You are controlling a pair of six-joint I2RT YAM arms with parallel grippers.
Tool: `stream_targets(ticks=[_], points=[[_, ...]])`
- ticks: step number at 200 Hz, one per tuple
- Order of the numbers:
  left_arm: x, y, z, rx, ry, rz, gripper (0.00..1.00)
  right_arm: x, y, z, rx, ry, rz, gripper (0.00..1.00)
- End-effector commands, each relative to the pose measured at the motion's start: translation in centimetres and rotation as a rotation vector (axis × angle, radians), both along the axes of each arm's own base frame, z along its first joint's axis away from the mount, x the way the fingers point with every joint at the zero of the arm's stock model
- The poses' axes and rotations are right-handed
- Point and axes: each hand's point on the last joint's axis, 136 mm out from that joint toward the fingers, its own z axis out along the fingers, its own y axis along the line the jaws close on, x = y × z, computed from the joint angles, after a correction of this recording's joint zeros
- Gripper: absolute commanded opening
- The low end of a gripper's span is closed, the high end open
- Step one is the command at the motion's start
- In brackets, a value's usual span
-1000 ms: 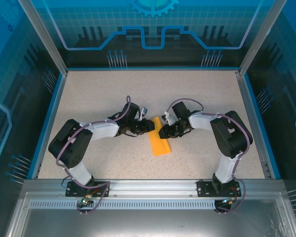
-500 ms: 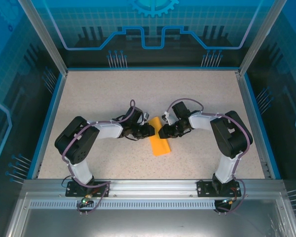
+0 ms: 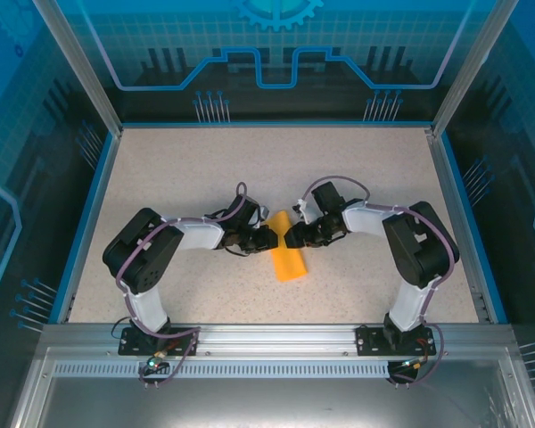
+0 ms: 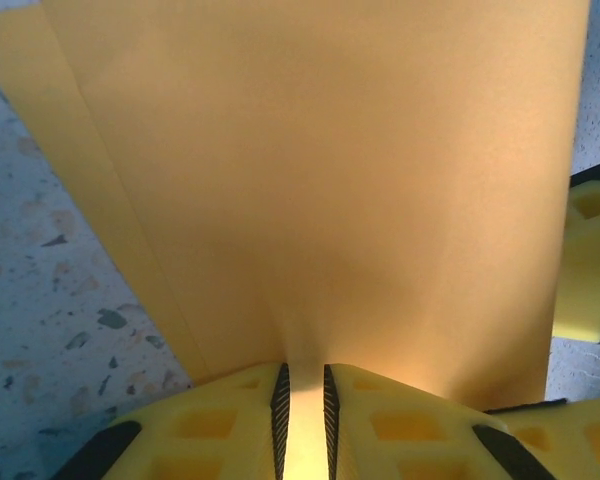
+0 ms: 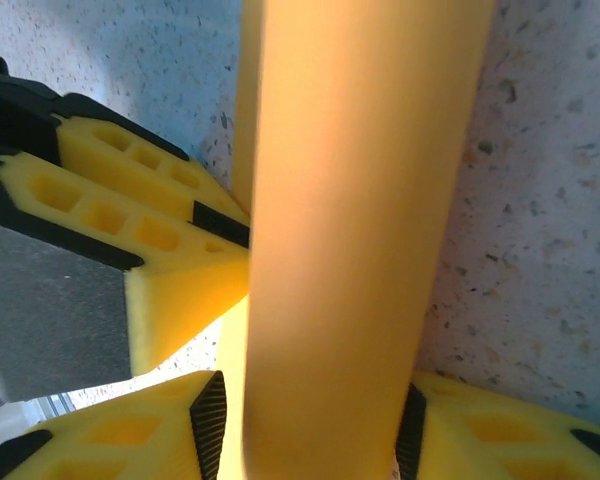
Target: Fold a paper plane with a square sheet of paper (pick it up from the middle)
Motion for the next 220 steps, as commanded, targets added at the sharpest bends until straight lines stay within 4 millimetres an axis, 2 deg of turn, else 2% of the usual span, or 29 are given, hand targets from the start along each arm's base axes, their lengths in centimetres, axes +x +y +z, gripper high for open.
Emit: stream_targets(ticks=[1,65,118,148,202,220], points=[[-0.7,0.4,-0.6,0.048,0.011,-0.026,0.2,1.3,-0.5,2.0,0.001,-0.046,-0.019,0.51],[-0.3,-0.3,0.4,0.02,-0.012,-0.038,0.2,3.0,0.1,1.4,-0.018,-0.043,0.016,0.53],[-0.3,-0.9,1.6,-0.02,-0.024,-0.052,0.23,3.5,-0.3,0.3,-0.071,-0.043,0.041,0.46],[-0.1,-1.3,3.2,-0.05,-0.047,-0.053,0.25,3.5,-0.7,-0.3,-0.109,-0.048,0.065,0.41],[0.5,-1.7,6.7,-0.085,-0.1,-0.057,0.32,3.6,-1.1,-0.7,-0.178,-0.079,0.115,0.39],[0.7,-1.0,7.5,-0.034,-0.117,-0.049,0.34,3.6,-1.0,-0.6,-0.189,-0.087,0.135,0.38]])
